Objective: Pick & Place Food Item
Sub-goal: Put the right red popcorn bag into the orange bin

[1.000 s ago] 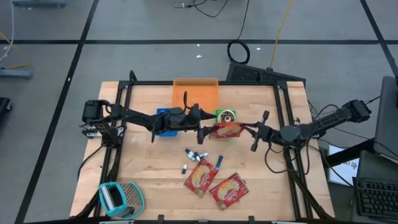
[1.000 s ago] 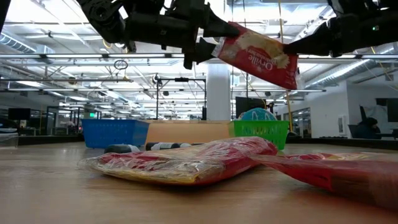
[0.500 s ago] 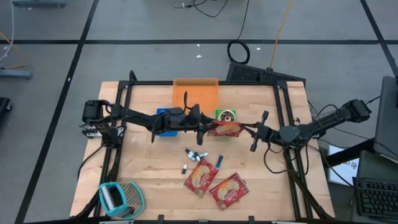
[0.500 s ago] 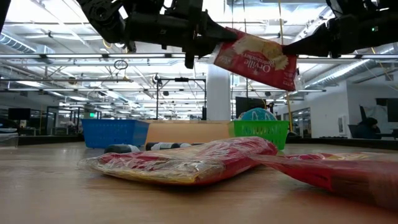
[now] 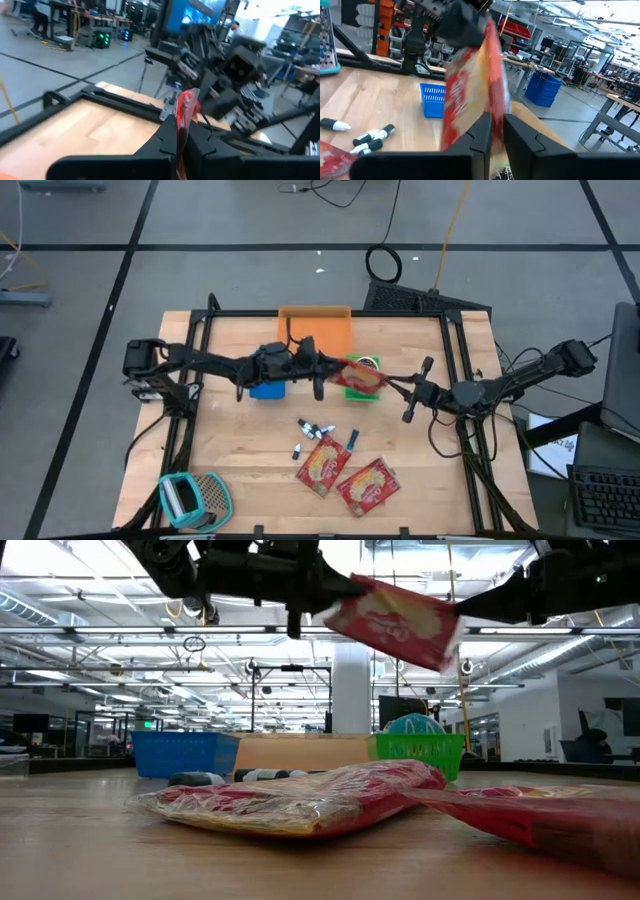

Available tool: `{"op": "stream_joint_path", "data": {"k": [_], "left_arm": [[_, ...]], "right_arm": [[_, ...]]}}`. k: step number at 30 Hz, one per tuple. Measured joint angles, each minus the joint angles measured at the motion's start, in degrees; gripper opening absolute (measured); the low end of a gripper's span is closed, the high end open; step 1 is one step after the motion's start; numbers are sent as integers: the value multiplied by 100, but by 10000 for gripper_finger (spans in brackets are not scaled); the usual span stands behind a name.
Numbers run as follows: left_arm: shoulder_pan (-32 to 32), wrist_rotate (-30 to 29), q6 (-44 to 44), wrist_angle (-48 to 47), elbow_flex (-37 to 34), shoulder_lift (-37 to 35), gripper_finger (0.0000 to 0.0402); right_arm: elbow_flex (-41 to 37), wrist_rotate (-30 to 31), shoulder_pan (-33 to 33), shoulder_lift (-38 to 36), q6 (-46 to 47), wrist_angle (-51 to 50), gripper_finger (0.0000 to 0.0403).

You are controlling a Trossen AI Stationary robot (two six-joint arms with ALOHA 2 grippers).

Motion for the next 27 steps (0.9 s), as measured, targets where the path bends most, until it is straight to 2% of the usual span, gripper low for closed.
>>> {"op": "stream_joint_path", "data": {"k": [6,13,15,18,22,27], "left_arm": [[252,-426,-41,-502,0,-602,7],[727,-1469,-924,-1393,0,-1016,5],[1008,-1602,-1167,-1531,4,-1020,4],[1554,-1367,-1712,-1777,4,-934,4],[2286,-582,-2439,-2267,2,-679,3],[2774,244,-3076,-2046,2,-311,4]], "right_arm": [[-2,4,4,-161,-156,-26,96],[-2,507,-2,-551,-427,15,172],[-2,619,-2,-636,-576,-5,185],[-2,623,-2,-735,-842,-13,196],[-4,629,-41,-782,-809,-72,197],[-7,628,-123,-778,-713,-248,189]]}}
